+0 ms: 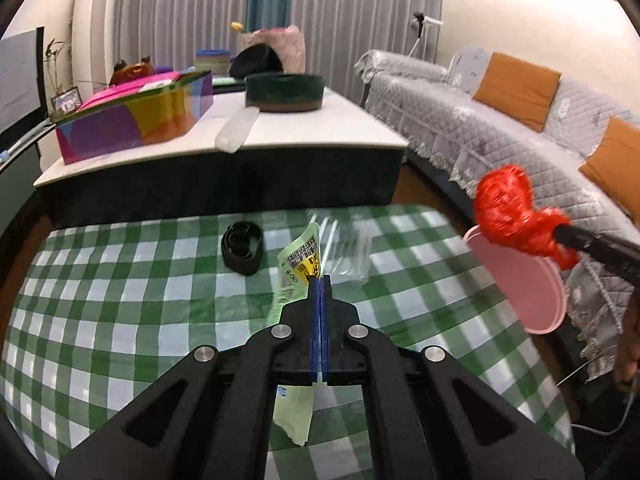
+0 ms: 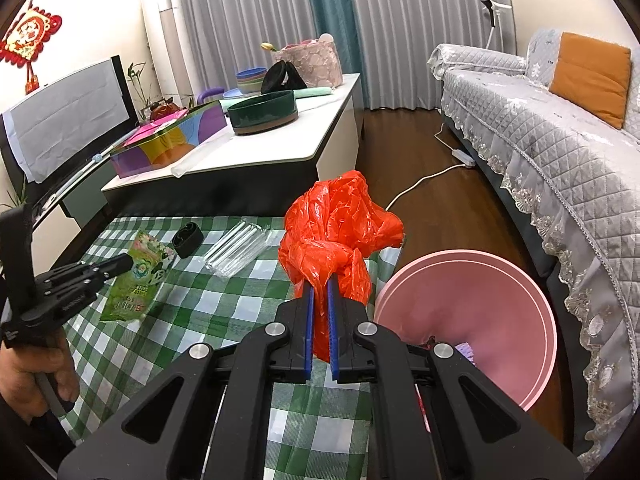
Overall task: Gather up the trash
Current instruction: 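Close left tool on green-white packet and lift it while right tool holds red bag, then carry packet in left tool and red bag in right tool over pink bin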
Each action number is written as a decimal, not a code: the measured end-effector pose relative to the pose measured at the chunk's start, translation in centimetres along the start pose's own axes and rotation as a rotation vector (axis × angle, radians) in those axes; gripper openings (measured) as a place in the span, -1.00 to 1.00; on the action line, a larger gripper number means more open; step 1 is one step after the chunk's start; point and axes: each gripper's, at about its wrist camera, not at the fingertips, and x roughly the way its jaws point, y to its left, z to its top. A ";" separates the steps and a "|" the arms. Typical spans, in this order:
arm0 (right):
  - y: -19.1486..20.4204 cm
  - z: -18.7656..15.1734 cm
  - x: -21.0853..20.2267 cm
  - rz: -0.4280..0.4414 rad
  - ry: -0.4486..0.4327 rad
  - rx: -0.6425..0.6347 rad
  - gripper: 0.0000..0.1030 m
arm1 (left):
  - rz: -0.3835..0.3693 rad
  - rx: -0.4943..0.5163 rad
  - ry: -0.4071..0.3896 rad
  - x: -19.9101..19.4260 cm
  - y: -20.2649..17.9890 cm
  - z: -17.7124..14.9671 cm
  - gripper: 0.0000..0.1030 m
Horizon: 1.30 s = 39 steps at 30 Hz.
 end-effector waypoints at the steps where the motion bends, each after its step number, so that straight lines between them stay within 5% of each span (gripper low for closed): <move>1: 0.0 0.0 -0.1 -0.001 -0.003 0.000 -0.88 | -0.008 -0.002 -0.009 -0.4 -0.1 0.1 -1.00; 19: -0.2 0.5 -2.4 -0.003 -0.063 0.008 -0.88 | -0.089 -0.001 -0.082 -4.6 -1.3 1.1 -1.00; 39: -4.5 0.3 -4.3 -0.138 -0.101 0.033 -0.88 | -0.198 0.046 -0.071 -1.8 -7.7 3.4 -1.00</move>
